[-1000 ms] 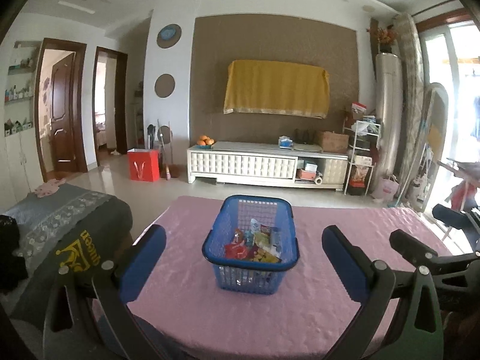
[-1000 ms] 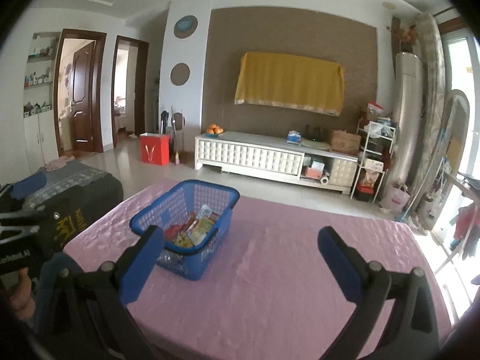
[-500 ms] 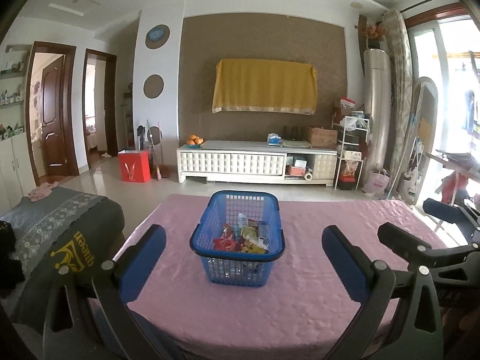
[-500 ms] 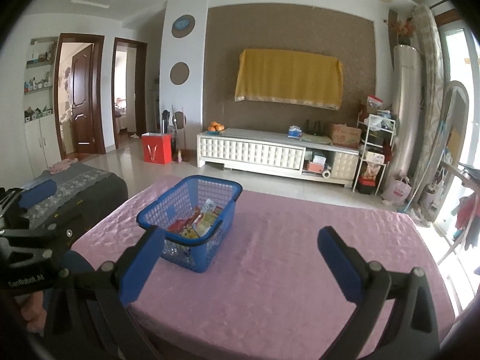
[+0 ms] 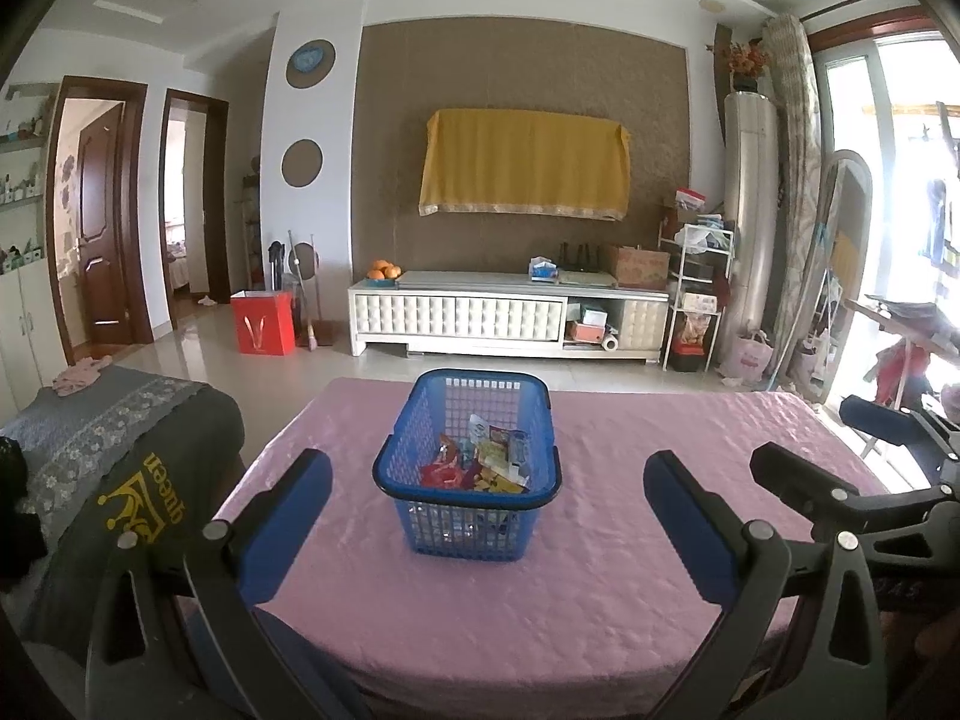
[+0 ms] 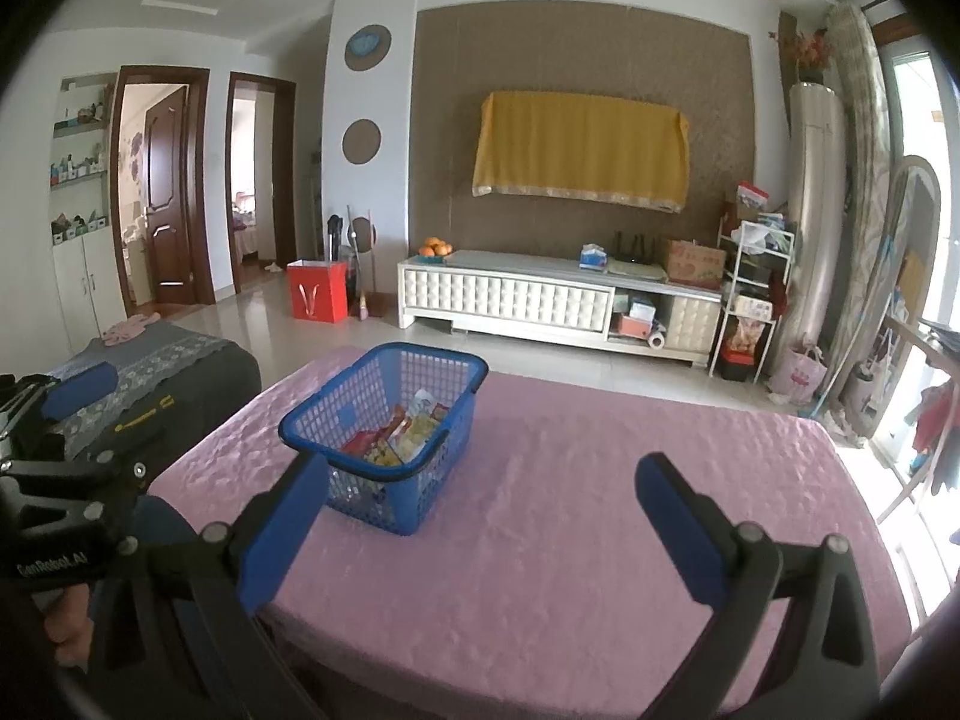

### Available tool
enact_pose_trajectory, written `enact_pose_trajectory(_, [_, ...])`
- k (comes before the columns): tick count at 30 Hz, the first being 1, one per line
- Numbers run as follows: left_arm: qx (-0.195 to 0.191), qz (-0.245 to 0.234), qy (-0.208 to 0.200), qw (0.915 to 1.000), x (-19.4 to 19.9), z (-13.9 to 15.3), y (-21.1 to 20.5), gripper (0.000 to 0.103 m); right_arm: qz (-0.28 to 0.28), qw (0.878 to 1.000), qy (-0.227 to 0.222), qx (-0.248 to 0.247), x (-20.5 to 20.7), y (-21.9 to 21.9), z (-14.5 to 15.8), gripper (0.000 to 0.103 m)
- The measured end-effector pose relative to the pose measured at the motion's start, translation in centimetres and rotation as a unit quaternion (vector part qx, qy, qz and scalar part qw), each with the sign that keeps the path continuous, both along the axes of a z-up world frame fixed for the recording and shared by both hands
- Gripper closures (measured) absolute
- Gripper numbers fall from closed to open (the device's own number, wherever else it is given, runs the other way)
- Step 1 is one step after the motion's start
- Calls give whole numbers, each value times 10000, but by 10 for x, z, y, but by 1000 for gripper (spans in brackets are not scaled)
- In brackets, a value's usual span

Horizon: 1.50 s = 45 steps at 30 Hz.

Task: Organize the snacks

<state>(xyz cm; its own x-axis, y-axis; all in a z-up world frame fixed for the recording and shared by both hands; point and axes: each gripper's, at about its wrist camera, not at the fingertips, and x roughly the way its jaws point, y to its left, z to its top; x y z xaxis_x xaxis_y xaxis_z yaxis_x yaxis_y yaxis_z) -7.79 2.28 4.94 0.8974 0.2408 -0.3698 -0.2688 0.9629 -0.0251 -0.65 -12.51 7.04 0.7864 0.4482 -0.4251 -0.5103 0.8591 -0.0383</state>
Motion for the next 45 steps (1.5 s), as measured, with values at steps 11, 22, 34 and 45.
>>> enact_pose_trajectory(11, [4,-24,30,10000,3,-2,-2,0,26,10000,94,13,1,0,-1,0])
enact_pose_trajectory(22, [0,-24,49,10000,5,-5,-3,0,34,9999,160,22,-1,0,-4,0])
enact_pose_trajectory(34, [-7,26,124,9999,6,-12,-3,0,61,9996,281,56,1,-2,-7,0])
enact_pose_trajectory(45, [-13,15,104,9999,6,-13,-2,0,69,9995,308,64,0,-2,-6,0])
